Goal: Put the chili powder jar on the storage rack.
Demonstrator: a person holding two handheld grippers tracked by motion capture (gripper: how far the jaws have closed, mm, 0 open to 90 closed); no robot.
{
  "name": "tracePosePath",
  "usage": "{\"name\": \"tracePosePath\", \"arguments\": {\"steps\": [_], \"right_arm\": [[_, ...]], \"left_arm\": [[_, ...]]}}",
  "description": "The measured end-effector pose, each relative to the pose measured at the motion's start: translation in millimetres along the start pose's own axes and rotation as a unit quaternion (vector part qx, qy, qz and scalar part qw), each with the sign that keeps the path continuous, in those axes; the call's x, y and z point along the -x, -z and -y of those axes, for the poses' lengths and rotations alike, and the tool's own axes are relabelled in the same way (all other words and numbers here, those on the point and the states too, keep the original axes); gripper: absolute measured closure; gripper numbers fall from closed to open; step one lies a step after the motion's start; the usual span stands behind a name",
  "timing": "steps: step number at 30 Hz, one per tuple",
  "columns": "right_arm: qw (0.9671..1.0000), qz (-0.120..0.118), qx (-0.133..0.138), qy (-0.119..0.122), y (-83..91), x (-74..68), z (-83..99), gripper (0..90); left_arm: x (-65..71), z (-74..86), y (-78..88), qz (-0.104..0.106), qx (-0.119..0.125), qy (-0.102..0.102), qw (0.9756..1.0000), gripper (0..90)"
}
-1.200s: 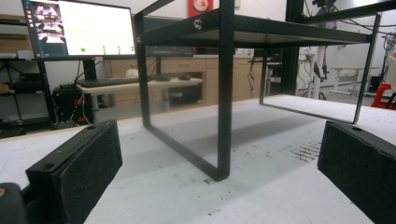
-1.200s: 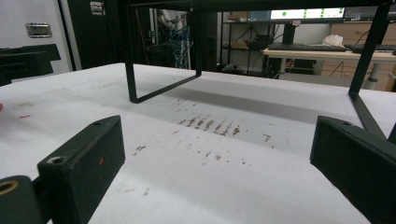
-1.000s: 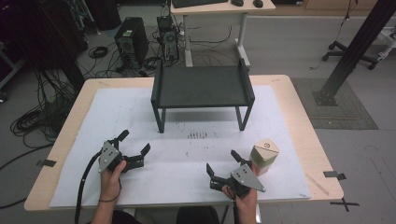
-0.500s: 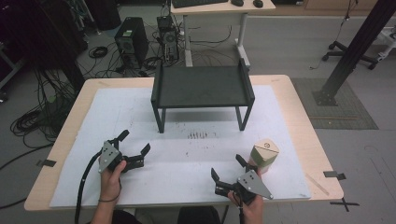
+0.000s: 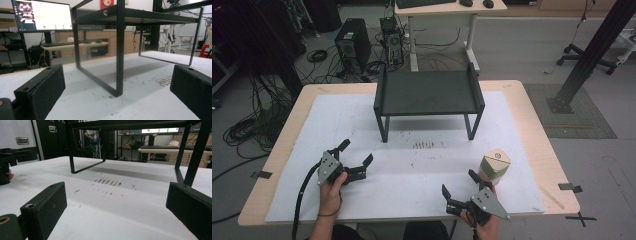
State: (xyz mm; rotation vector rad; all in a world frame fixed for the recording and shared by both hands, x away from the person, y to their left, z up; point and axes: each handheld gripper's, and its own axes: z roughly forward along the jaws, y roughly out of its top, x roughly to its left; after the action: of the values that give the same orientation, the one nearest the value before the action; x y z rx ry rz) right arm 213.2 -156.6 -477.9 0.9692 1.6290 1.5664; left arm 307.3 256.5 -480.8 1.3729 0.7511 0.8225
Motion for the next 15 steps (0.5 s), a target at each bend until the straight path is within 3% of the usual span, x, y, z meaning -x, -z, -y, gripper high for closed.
{"name": "tracePosePath", "arguments": {"steps": [15], "right_arm": [[1.0000,0.006,0.002,-0.002,18.5,2.3,0.6,3.3]], "left_arm": [[0.3,0.0,0.2,0.001,-0.001,-0.001,1.0000,0.2]]}}
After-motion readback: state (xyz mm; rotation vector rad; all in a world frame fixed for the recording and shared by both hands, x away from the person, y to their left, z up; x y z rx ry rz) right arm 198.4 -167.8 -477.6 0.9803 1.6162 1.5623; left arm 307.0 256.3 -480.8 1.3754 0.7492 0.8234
